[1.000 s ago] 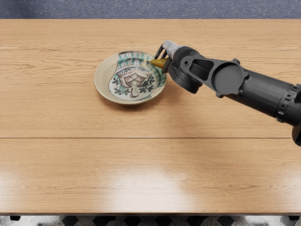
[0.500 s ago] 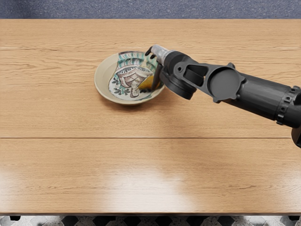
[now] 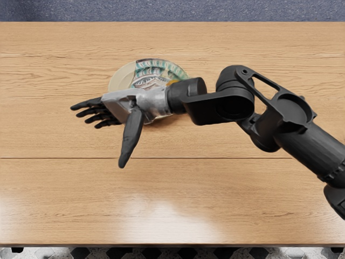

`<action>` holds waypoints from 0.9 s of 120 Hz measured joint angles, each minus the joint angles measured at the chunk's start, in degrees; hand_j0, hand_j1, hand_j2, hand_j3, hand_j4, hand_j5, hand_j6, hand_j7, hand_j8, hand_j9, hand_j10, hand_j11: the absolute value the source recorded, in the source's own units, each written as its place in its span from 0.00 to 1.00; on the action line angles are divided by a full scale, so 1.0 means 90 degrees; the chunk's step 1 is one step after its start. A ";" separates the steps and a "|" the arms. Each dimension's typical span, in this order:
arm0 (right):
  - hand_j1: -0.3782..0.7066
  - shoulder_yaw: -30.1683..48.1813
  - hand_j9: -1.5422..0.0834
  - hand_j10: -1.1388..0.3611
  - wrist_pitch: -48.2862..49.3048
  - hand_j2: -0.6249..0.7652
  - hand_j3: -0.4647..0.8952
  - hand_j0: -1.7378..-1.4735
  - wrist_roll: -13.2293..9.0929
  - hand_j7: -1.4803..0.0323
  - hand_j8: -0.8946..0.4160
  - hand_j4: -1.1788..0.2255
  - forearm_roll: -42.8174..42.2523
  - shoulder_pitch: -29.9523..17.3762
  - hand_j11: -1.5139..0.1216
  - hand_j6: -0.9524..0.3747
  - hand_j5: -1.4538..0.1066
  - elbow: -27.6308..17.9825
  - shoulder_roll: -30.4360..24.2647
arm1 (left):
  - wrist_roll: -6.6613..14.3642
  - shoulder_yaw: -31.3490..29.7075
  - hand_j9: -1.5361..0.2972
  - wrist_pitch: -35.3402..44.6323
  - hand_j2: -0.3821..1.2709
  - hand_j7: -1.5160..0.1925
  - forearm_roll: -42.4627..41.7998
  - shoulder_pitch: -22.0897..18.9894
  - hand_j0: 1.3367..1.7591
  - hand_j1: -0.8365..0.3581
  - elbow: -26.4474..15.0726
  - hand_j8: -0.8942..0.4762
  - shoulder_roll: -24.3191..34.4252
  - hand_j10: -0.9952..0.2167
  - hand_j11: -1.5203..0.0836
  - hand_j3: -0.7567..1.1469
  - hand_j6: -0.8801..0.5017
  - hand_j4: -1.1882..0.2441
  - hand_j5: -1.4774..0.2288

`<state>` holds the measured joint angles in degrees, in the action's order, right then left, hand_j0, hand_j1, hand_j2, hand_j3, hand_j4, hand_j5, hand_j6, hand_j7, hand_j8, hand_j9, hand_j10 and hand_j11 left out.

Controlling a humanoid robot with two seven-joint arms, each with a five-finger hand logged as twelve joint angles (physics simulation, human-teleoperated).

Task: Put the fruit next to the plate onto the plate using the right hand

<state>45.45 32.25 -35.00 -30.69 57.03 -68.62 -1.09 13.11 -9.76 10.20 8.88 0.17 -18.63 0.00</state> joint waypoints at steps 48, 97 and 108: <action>0.03 0.3591 0.95 0.76 0.0300 0.45 0.34 0.30 0.0000 0.98 0.68 0.84 0.0992 -0.3189 0.92 0.72 0.93 -0.0384 -0.1428 | 0.0000 0.0006 0.82 0.0000 0.23 0.87 0.0002 -0.0012 0.76 0.97 -0.0006 0.64 0.0000 0.80 0.93 0.40 0.62 0.82 0.85; 0.03 0.5223 0.95 0.76 0.0306 0.45 0.34 0.30 0.0000 0.98 0.68 0.84 0.2223 -0.4670 0.93 0.72 0.93 -0.0413 -0.3096 | -0.0001 0.0019 0.82 -0.0002 0.23 0.87 0.0009 -0.0010 0.76 0.97 -0.0017 0.64 0.0000 0.80 0.93 0.40 0.62 0.82 0.85; 0.03 0.5418 0.95 0.76 0.0306 0.45 0.34 0.30 0.0000 0.98 0.68 0.84 0.2305 -0.4857 0.93 0.72 0.93 -0.0410 -0.3231 | -0.0001 0.0020 0.82 -0.0004 0.23 0.87 0.0010 -0.0010 0.76 0.97 -0.0018 0.64 0.0000 0.80 0.93 0.40 0.62 0.82 0.85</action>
<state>94.21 35.00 -35.00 -9.94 13.32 -72.31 -30.17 13.09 -9.58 10.16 8.97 0.09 -18.80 0.00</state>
